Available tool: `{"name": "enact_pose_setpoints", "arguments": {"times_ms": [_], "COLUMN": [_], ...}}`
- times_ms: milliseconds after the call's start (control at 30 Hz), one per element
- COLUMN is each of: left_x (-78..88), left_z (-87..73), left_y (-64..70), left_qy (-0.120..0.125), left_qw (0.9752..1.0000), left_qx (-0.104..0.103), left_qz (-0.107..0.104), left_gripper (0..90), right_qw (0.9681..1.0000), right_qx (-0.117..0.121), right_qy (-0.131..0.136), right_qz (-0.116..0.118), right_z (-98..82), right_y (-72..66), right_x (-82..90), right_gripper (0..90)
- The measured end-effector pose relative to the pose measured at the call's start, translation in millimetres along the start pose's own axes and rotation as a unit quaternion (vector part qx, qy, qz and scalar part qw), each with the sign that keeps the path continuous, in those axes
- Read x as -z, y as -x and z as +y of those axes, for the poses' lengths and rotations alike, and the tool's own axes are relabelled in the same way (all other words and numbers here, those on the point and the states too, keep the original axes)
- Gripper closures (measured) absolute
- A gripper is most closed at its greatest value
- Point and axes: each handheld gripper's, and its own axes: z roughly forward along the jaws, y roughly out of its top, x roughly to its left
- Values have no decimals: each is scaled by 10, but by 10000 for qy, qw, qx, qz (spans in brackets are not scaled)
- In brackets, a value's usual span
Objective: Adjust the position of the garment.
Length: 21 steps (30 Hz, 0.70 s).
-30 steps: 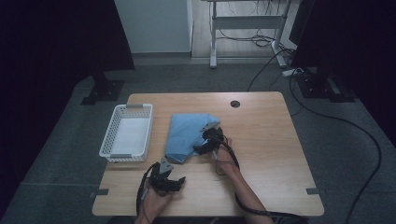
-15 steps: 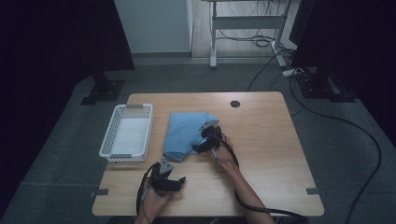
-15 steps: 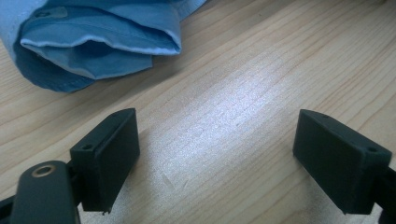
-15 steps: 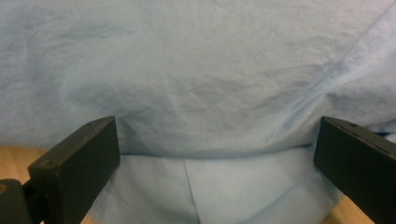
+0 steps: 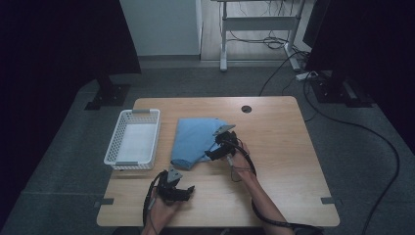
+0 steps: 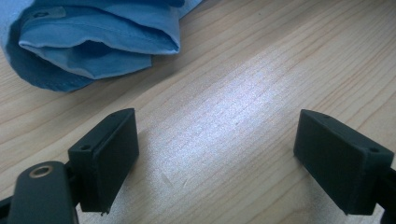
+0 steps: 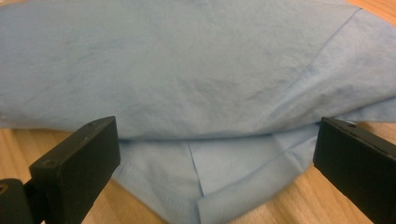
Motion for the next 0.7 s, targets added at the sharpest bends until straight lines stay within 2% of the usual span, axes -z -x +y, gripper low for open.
{"name": "enact_pose_setpoints", "arguments": {"times_ms": [233, 433, 700], "left_x": [0, 0, 0], "left_z": [0, 0, 1], "left_y": [0, 0, -1], "left_qy": [0, 0, -1], "left_qw": [10000, 10000, 10000], "left_qx": [1, 2, -1], "left_qz": [2, 2, 0], "left_gripper": [133, 133, 132], "right_qw": [10000, 10000, 10000], "right_qx": [22, 81, 47], "right_qy": [68, 7, 68], "right_qz": [22, 36, 36], "right_z": [-9, -37, -108], "right_y": [-50, -95, -113], "right_x": [128, 212, 343], "right_gripper": [4, 8, 9]}}
